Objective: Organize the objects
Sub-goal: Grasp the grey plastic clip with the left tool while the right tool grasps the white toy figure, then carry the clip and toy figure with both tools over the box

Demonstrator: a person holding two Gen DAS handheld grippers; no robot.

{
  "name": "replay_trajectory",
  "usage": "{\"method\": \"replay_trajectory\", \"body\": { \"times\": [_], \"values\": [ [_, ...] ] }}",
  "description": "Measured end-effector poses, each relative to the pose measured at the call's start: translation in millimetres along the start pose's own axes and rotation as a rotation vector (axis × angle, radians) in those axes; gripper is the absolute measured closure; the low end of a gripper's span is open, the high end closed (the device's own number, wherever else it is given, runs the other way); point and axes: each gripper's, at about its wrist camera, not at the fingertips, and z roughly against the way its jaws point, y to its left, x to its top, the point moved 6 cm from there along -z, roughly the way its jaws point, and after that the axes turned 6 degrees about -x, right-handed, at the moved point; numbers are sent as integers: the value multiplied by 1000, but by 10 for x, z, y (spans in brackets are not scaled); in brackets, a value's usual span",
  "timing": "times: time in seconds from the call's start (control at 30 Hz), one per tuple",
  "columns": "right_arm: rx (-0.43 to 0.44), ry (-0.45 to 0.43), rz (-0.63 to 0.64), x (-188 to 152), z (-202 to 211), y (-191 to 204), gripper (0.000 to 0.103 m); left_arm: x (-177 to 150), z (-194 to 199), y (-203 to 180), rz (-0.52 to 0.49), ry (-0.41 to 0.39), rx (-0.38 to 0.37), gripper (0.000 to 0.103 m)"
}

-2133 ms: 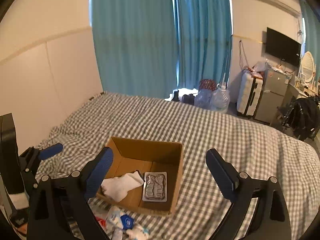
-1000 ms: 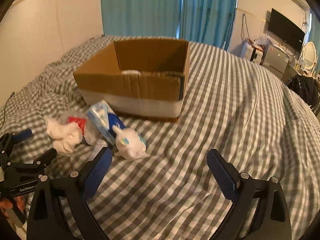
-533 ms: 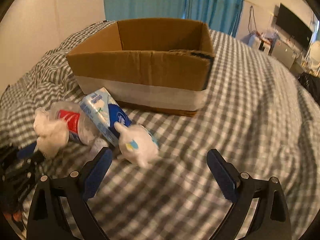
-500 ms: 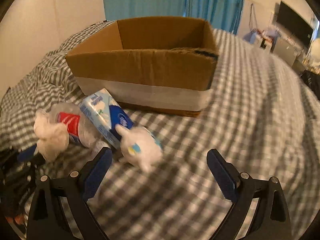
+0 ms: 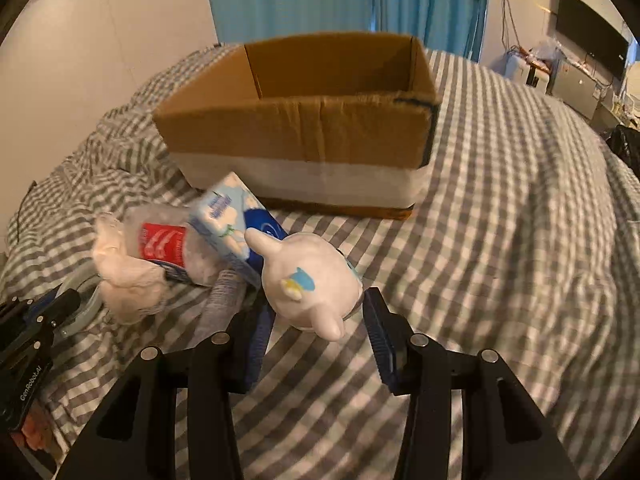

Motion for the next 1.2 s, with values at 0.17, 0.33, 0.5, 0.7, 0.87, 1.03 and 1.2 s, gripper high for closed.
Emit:
{"method": "replay_trajectory", "body": {
  "times": [0.17,0.33,0.5,0.7,0.87,1.03,1.2],
  "values": [
    [12,-44,-6,-16,304,11,58,129,314,-26,-5,-66,-11,95],
    [9,-86,1,27,574,85,58,351,582,-60,-14,-128,-16,95],
    [-11,-156,27,254,915,125,58,691,734,-231,-56,-174,-67,95],
    [-12,-252,29,589,1386,76,58,1244,801,-449,-82,-220,-118,95],
    [-19,-313,37,929,1587,-6,58,1758,729,-651,-110,-250,-152,95],
    [-6,-354,43,1309,1617,-66,58,2105,396,-793,-121,-220,-178,95],
    [-15,-352,58,1667,1364,-152,58,2350,-10,-847,-117,-201,-190,95]
  ]
}}
